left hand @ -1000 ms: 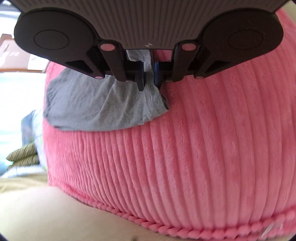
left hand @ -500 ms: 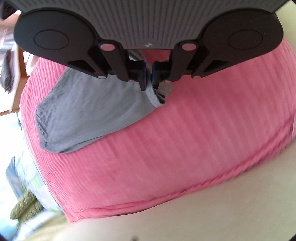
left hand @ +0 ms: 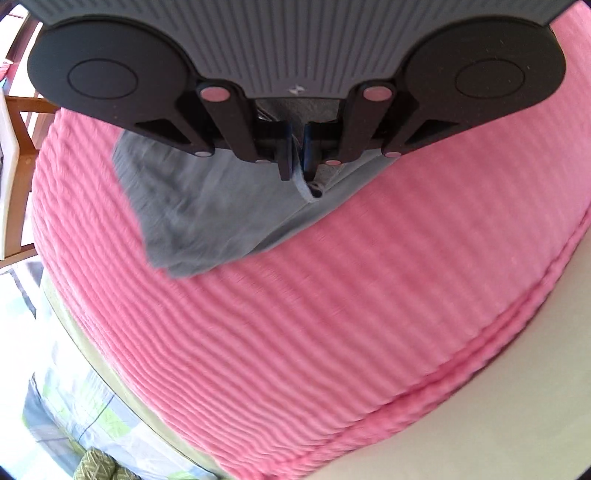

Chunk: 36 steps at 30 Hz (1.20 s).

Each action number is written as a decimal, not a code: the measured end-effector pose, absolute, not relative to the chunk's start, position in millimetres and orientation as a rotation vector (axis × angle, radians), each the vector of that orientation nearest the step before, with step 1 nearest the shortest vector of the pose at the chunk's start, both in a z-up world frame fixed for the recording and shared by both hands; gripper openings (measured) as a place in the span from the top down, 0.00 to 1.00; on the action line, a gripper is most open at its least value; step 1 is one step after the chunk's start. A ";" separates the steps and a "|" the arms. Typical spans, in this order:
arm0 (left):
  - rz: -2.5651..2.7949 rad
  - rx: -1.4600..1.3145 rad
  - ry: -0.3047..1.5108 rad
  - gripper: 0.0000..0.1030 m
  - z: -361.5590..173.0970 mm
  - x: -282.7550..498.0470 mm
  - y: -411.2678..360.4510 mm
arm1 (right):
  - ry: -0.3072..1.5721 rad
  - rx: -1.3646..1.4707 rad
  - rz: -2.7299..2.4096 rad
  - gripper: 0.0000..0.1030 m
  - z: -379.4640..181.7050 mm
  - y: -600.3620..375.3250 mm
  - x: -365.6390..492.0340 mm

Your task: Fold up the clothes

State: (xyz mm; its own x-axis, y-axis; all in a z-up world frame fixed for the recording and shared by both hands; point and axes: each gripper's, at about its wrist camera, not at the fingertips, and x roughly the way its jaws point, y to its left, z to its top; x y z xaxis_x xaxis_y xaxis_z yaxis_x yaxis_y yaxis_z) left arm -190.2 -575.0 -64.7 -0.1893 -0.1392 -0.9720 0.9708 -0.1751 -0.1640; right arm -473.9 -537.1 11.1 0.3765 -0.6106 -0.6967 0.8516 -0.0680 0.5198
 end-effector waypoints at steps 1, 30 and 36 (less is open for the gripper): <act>-1.530 1.128 1.136 0.98 -68.0 -198.8 -578.2 | 0.272 1.107 -1.235 0.96 8.8 -542.6 -483.1; -1.551 1.187 1.010 0.98 -81.7 -252.8 -585.7 | 0.172 1.112 -1.231 0.68 -8.6 -552.6 -539.8; -1.553 1.178 1.019 0.98 -73.2 -245.3 -586.0 | 0.259 1.010 -1.230 0.81 -8.5 -564.8 -532.1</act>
State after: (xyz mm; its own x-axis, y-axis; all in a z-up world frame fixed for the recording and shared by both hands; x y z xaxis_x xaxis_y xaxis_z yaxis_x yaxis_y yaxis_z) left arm -245.3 -586.0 -73.2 -0.1325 -0.1770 -0.9753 0.9650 -0.2476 -0.0862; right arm -532.1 -564.8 -8.5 0.3669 -0.6575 -0.6581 0.8668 -0.0152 0.4984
